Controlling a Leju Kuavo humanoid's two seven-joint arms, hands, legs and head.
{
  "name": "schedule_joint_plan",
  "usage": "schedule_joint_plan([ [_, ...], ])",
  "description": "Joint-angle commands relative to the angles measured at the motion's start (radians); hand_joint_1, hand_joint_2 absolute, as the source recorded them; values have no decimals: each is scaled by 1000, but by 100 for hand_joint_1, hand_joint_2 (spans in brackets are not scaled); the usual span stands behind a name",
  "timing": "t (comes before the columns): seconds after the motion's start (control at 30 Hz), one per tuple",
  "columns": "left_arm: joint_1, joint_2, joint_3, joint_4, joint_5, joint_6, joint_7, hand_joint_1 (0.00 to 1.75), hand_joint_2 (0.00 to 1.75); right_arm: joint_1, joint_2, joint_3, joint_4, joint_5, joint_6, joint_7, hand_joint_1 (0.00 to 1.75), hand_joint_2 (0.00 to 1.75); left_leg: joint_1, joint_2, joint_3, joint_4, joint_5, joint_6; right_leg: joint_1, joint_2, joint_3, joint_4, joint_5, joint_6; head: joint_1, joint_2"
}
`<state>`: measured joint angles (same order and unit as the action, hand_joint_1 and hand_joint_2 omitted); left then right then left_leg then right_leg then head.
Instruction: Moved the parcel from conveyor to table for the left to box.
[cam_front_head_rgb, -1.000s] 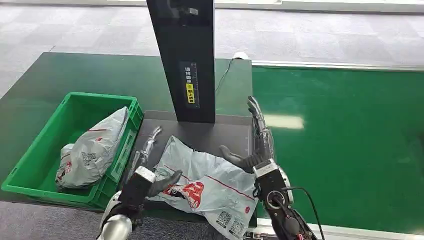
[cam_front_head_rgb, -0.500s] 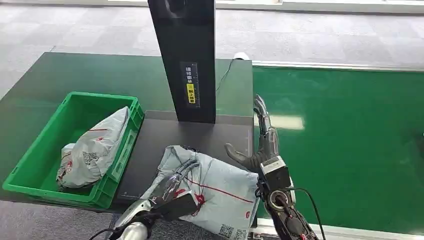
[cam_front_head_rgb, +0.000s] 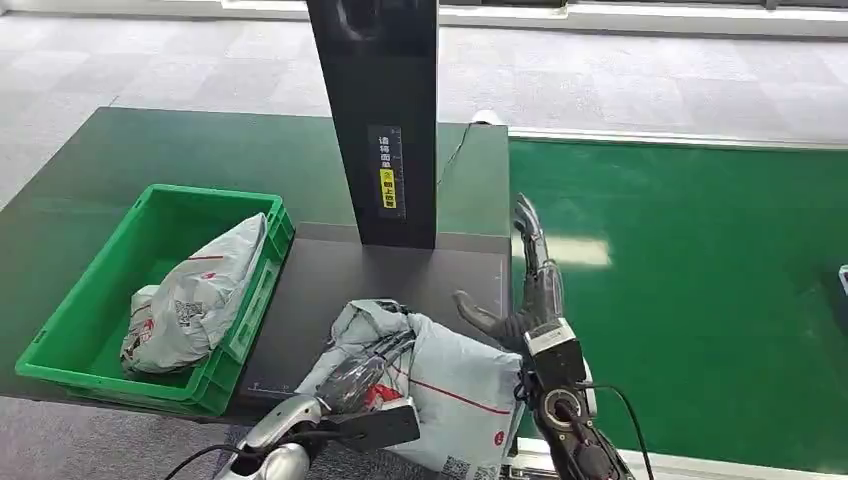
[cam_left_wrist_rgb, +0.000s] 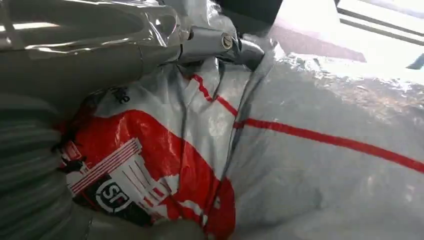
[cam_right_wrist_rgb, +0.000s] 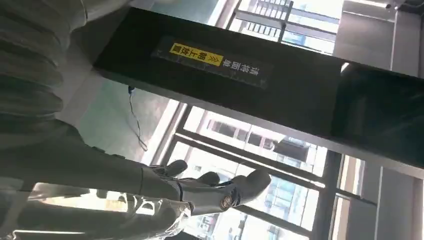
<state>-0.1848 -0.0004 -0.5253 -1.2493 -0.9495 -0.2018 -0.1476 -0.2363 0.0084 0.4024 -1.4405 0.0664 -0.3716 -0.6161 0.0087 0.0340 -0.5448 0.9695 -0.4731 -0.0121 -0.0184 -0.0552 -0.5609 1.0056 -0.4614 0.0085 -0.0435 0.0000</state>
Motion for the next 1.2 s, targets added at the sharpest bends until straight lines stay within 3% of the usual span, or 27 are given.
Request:
schedule_joint_plan([
  [0.03, 49, 4, -37, 60, -3, -13, -3, 127, 175, 14, -14, -21, -15, 1, -5, 4, 0, 175, 0, 0, -2, -1, 1, 1, 1, 6, -2, -2, 2, -1, 0, 0],
  [0.1, 49, 4, -37, 60, -3, -13, -3, 127, 175, 14, -14, -21, -15, 1, -5, 4, 0, 175, 0, 0, 1, -1, 0, 1, 0, 4, 0, -1, 1, 0, 0, 0],
  [0.2, 52, 2, -27, 38, 0, 21, -36, 168, 175, 23, -12, -28, -23, 10, -4, 3, 0, 175, 1, 0, -1, -2, 1, 1, 1, 8, -3, -3, 3, -1, 0, 0],
  [0.27, 48, 4, -11, 1, 4, 67, -59, 175, 175, 43, -18, -37, -44, 15, -5, 2, 0, 175, 1, 0, 0, -1, 0, 1, 1, 7, -2, -3, 2, -1, 0, 0],
  [0.53, 46, -20, 95, -148, 150, 372, -223, 175, 175, 94, -29, -56, -92, 19, 2, -11, 0, 175, 1, -1, -4, 2, -1, 1, 1, 4, -6, 0, 1, -1, 0, 0],
  [0.6, 77, -46, 146, -239, 270, 554, -356, 175, 175, 104, -31, -58, -96, 10, -3, -26, 0, 175, 2, 1, -6, 2, -1, 1, 2, 6, -9, 0, 1, -1, 0, 0],
  [0.9, 122, -47, 180, -402, 467, 764, -532, 175, 175, 111, -54, -42, -94, -15, -29, -42, 0, 175, 1, 5, -9, 2, -2, 1, 2, 8, -13, 0, 1, -1, 0, 0],
  [1.2, 122, -46, 180, -405, 474, 773, -539, 175, 175, 111, -55, -41, -94, -16, -30, -42, 0, 175, 1, 5, -10, 1, -2, 1, 2, 8, -14, 0, 1, -1, 0, 0],
])
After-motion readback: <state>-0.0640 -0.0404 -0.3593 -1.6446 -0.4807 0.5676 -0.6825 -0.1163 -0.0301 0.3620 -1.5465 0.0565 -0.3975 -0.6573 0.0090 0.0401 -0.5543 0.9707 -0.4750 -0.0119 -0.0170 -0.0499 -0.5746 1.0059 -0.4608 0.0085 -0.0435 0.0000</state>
